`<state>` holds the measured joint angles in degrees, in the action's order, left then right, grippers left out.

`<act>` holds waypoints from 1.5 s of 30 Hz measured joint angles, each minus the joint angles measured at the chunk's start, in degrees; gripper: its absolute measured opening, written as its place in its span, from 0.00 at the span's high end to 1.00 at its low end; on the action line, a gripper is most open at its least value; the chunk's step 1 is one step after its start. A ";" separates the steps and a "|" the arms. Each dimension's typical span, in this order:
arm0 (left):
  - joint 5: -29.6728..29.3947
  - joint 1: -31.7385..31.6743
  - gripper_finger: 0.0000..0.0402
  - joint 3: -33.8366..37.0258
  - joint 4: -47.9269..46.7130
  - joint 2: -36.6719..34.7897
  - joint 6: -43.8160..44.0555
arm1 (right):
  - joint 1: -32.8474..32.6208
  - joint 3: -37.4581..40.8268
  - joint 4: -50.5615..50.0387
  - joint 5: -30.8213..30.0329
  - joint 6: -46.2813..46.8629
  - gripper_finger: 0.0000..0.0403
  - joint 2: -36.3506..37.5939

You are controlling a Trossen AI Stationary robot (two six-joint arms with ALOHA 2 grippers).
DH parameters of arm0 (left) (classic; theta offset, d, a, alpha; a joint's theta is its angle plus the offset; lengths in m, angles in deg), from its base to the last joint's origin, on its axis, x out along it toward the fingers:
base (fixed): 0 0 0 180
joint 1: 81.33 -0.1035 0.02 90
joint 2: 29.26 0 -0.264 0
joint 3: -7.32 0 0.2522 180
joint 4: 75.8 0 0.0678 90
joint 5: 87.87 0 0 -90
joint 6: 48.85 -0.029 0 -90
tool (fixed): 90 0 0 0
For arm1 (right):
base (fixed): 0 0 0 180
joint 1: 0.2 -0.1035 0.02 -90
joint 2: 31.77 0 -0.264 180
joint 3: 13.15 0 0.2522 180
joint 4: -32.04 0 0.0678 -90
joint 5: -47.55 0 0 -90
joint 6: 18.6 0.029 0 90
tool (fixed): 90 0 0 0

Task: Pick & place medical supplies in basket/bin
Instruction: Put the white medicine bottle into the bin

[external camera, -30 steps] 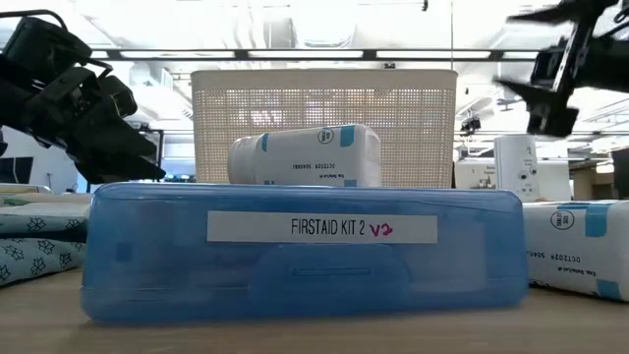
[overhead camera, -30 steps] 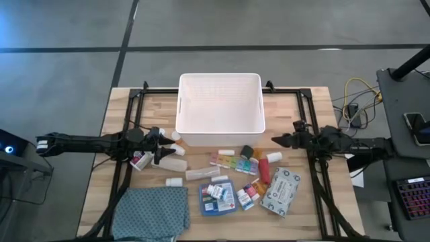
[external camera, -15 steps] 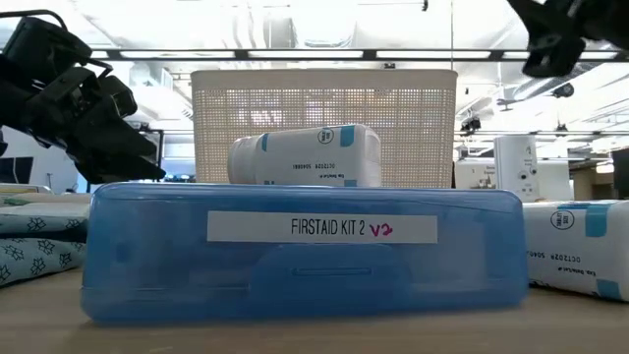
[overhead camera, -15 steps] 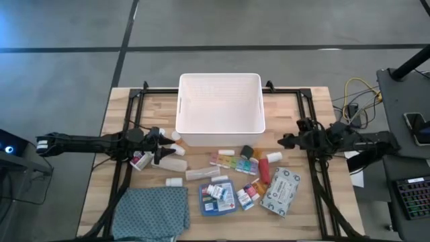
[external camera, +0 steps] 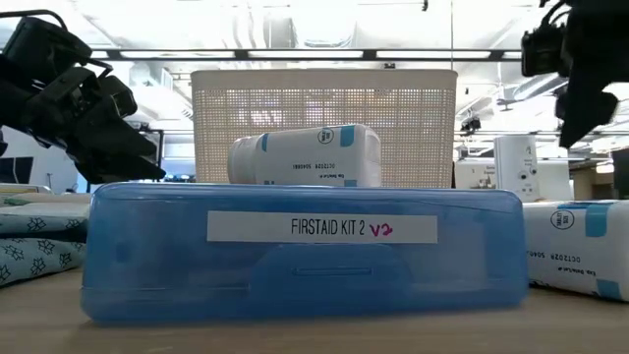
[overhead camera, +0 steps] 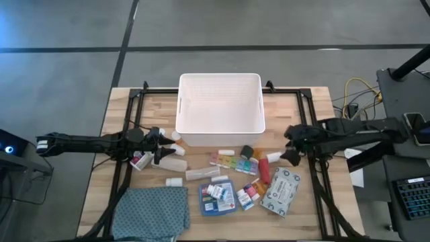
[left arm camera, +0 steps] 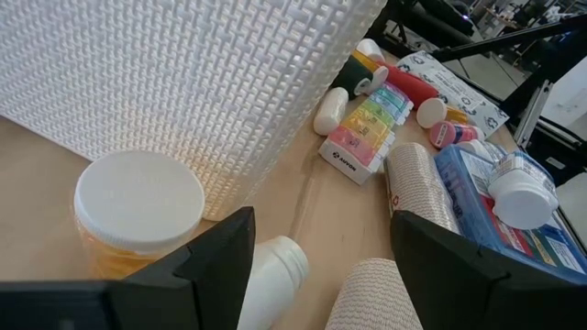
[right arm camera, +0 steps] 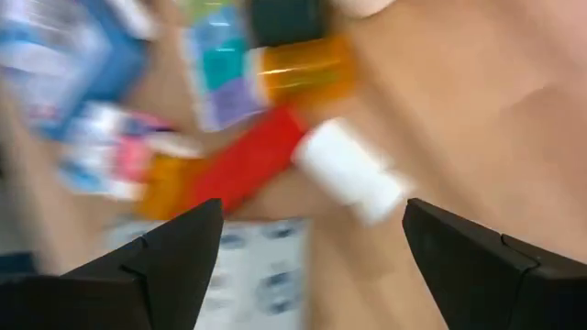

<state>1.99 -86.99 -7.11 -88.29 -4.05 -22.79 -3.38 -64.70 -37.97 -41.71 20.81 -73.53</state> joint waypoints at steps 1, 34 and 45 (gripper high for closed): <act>0.01 -0.01 0.42 0.00 0.01 0.00 -0.01 | -0.16 -0.48 -0.59 -2.24 -1.73 0.19 -1.38; 0.00 -0.01 0.42 0.00 -0.01 0.00 0.00 | -3.35 -3.89 5.77 -8.27 -23.24 0.19 -41.05; 0.00 -0.01 0.42 0.00 0.01 0.00 0.00 | -3.35 -4.49 5.75 -8.16 -23.09 0.19 -47.20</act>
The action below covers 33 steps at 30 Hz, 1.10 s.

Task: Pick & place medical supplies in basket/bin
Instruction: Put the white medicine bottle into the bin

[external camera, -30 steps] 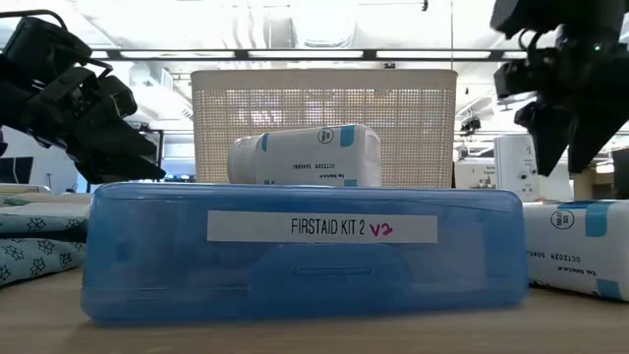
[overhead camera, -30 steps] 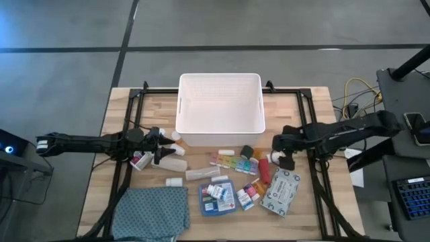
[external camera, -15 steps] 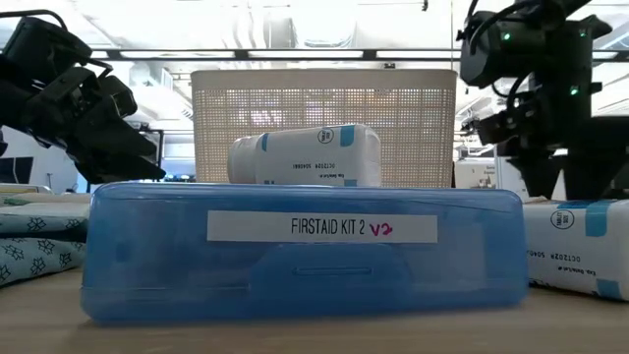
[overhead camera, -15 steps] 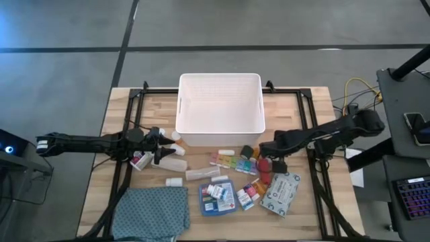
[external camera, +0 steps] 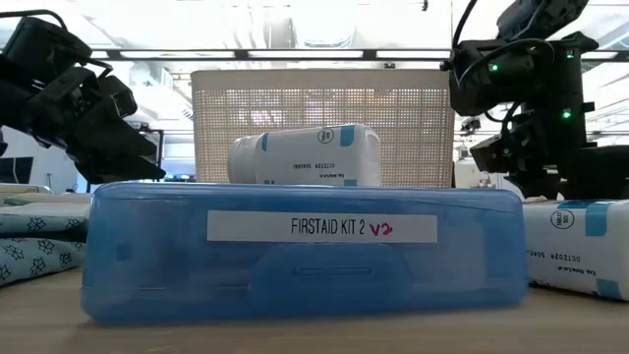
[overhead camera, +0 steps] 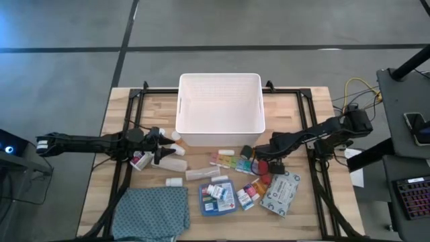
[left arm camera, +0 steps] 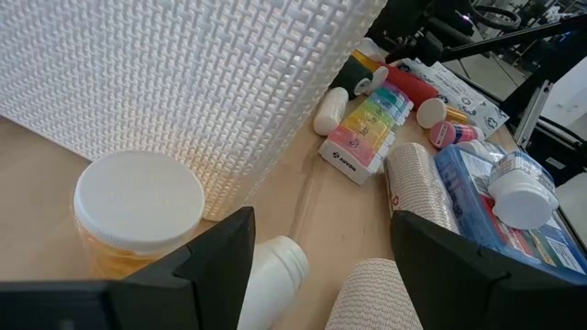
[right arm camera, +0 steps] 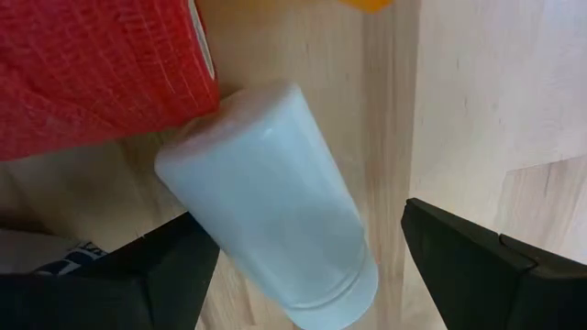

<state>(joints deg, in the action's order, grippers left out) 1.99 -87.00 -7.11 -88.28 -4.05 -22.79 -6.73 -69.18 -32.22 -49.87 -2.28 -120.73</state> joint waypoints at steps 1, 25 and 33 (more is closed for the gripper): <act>0.01 0.01 0.42 0.00 -0.01 0.00 0.00 | 0.00 -0.09 0.02 0.02 0.02 0.19 -0.18; 0.02 0.01 0.42 0.02 -0.01 0.00 -0.01 | -0.03 -1.40 -0.86 5.82 9.24 0.55 -0.03; 0.01 0.00 0.42 0.02 0.00 0.00 0.00 | -3.01 -7.44 -2.98 9.24 11.86 0.60 5.33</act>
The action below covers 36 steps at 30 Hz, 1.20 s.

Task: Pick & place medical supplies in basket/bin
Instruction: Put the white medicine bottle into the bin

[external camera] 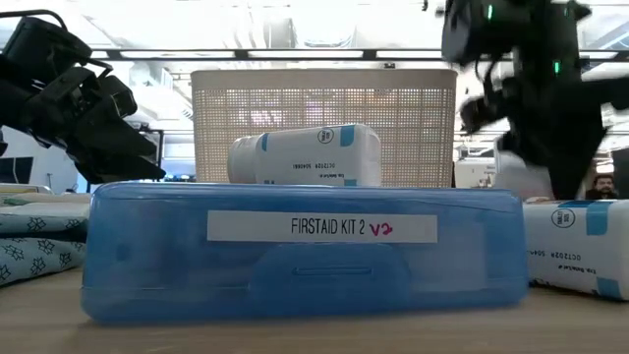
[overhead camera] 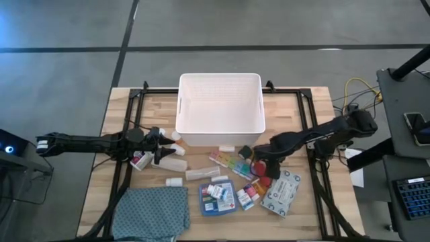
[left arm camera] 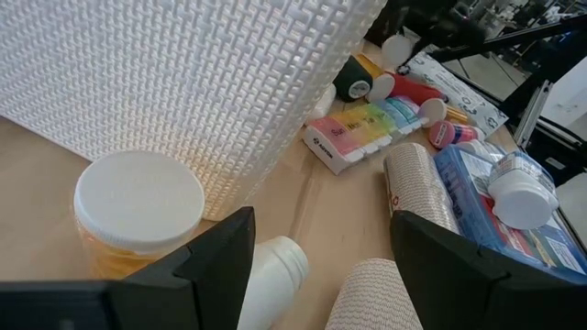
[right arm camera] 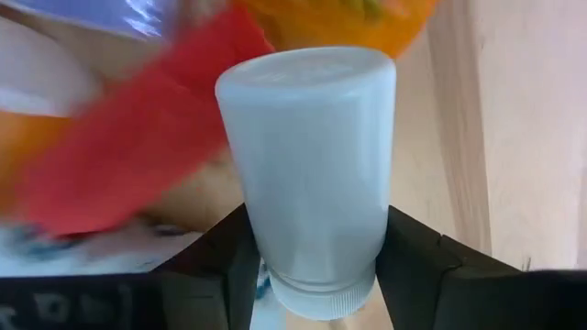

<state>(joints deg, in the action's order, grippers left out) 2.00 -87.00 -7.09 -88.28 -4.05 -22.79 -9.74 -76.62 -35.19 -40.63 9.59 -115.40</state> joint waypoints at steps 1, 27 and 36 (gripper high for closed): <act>0.00 0.01 0.42 0.00 0.00 0.00 0.00 | -0.52 -1.21 -0.86 0.03 0.78 0.59 1.10; 0.02 0.02 0.42 0.01 -0.11 0.00 0.00 | 23.00 -37.66 -0.20 -11.98 8.47 0.55 2.07; 0.00 0.00 0.42 0.01 -0.17 0.00 -0.01 | 28.25 -39.23 0.29 -9.73 -2.47 0.49 -4.88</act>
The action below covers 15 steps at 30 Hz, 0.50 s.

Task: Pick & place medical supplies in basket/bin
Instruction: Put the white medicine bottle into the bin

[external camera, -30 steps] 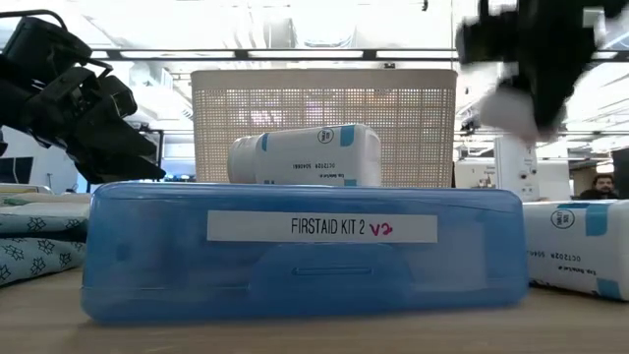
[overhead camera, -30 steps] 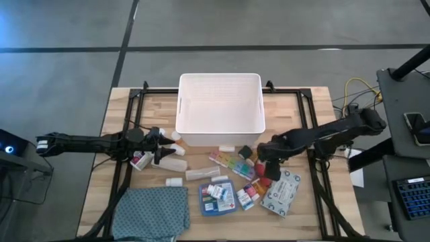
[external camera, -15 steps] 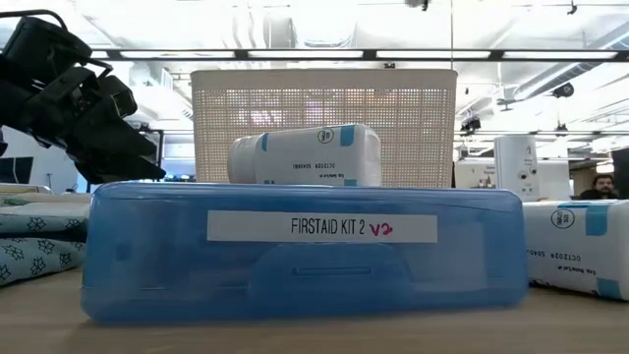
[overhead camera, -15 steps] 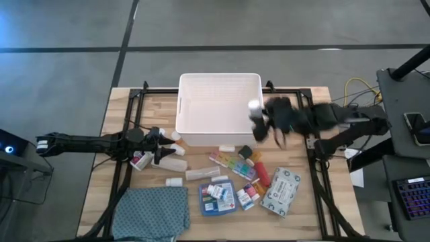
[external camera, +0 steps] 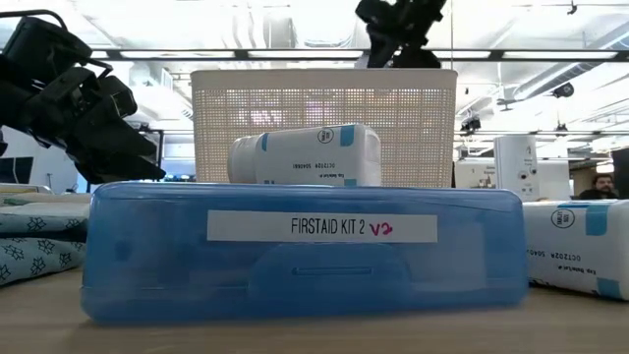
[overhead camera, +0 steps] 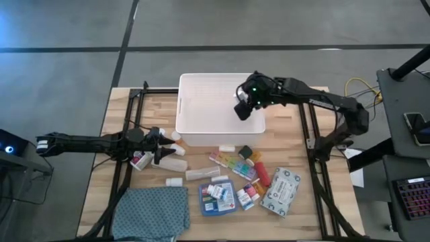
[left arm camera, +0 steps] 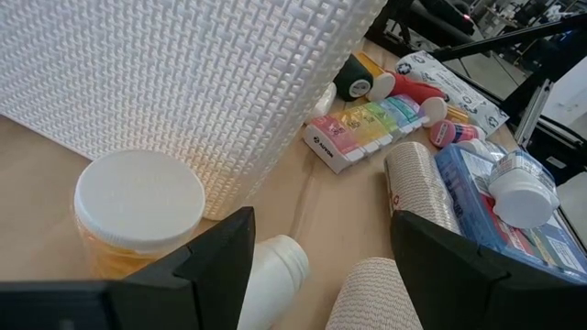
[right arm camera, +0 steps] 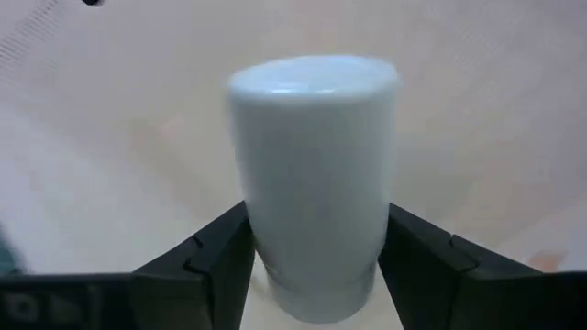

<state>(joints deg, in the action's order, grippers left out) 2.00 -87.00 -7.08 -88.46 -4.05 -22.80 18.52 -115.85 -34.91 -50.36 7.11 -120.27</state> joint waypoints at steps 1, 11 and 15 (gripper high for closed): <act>0.01 0.02 0.42 0.00 0.00 0.00 0.01 | 0.02 -0.68 0.01 -1.59 -2.19 0.48 -0.51; -0.01 0.00 0.42 0.00 -0.02 0.00 0.01 | -0.65 -7.09 5.73 -11.56 -20.81 0.23 -3.07; 0.01 0.01 0.42 0.00 -0.02 0.00 0.01 | -1.98 -8.88 12.58 -11.61 -29.98 0.17 -2.32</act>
<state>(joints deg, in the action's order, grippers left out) 2.01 -86.98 -7.08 -88.48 -4.05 -22.79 16.54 -124.73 -22.33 -61.97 -22.86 -122.59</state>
